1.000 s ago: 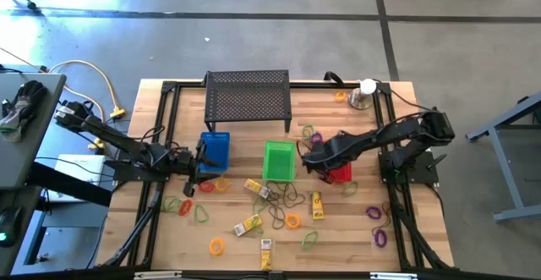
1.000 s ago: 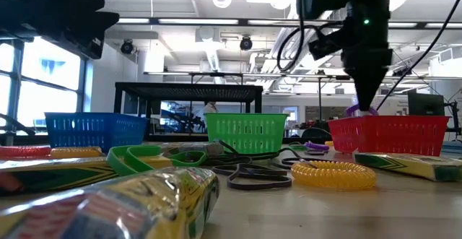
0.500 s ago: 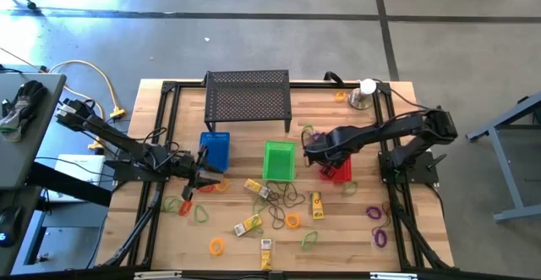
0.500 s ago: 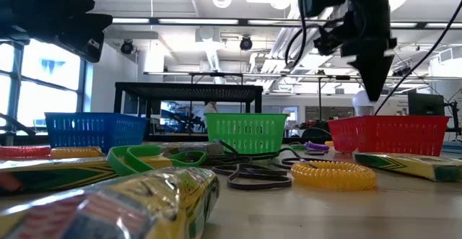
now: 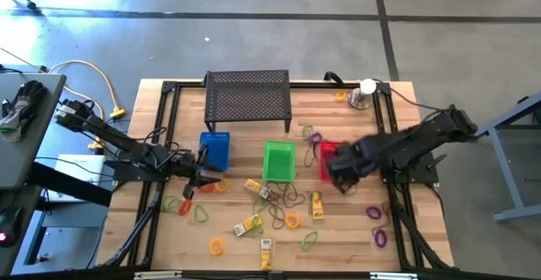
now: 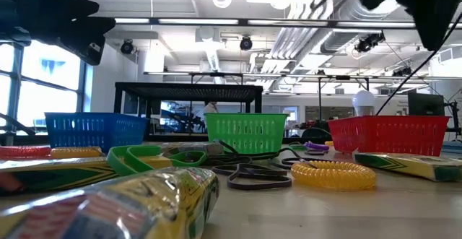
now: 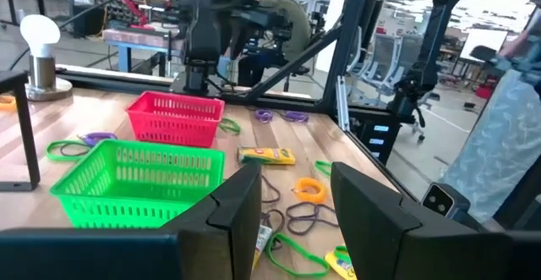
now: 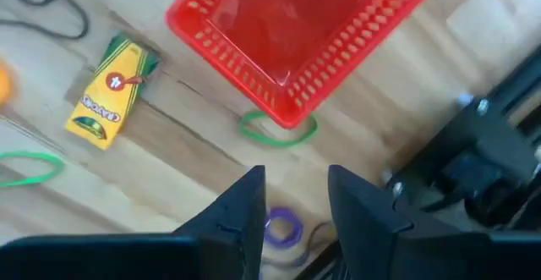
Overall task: Pick & Place Office Desk Supplies
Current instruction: Put the green rubber band into the green bin
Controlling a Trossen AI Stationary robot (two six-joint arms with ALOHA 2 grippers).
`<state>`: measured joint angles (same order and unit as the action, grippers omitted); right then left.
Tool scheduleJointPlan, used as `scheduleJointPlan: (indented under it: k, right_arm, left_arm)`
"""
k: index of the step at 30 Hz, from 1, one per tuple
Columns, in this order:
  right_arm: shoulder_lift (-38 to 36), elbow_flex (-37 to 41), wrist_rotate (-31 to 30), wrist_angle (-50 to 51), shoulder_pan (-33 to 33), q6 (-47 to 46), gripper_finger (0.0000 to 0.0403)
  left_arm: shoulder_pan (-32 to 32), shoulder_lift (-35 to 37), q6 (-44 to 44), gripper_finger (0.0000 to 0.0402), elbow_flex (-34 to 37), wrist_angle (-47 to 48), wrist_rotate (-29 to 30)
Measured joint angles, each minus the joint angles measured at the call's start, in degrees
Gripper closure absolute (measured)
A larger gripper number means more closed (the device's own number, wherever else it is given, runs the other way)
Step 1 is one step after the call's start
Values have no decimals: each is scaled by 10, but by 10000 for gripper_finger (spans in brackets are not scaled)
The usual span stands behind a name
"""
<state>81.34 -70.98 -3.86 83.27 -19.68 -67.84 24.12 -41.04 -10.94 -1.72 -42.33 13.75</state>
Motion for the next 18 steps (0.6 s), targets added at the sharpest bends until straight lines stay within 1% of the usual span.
scheduleJointPlan:
  k: [3, 7, 9, 12, 16, 18]
  right_arm:
    - [10, 1, -32, -39, -58, -1, 285]
    - [31, 17, -37, -136, -110, -1, 285]
    - [44, 23, -36, -171, -126, -21, 284]
    - [72, 27, -15, -171, -140, -69, 284]
    - [100, 27, 28, -140, -133, -141, 284]
    - [113, 27, 45, -139, -124, -141, 284]
  left_arm:
    - [0, 0, 2, 262, 0, 1, -1]
    - [0, 0, -1, 262, 0, -1, -1]
    - [0, 0, -5, 262, 0, -1, -1]
    - [0, 0, -7, 262, 0, -1, -1]
    - [0, 0, -7, 262, 0, -1, -2]
    - [0, 0, -7, 262, 0, -1, -2]
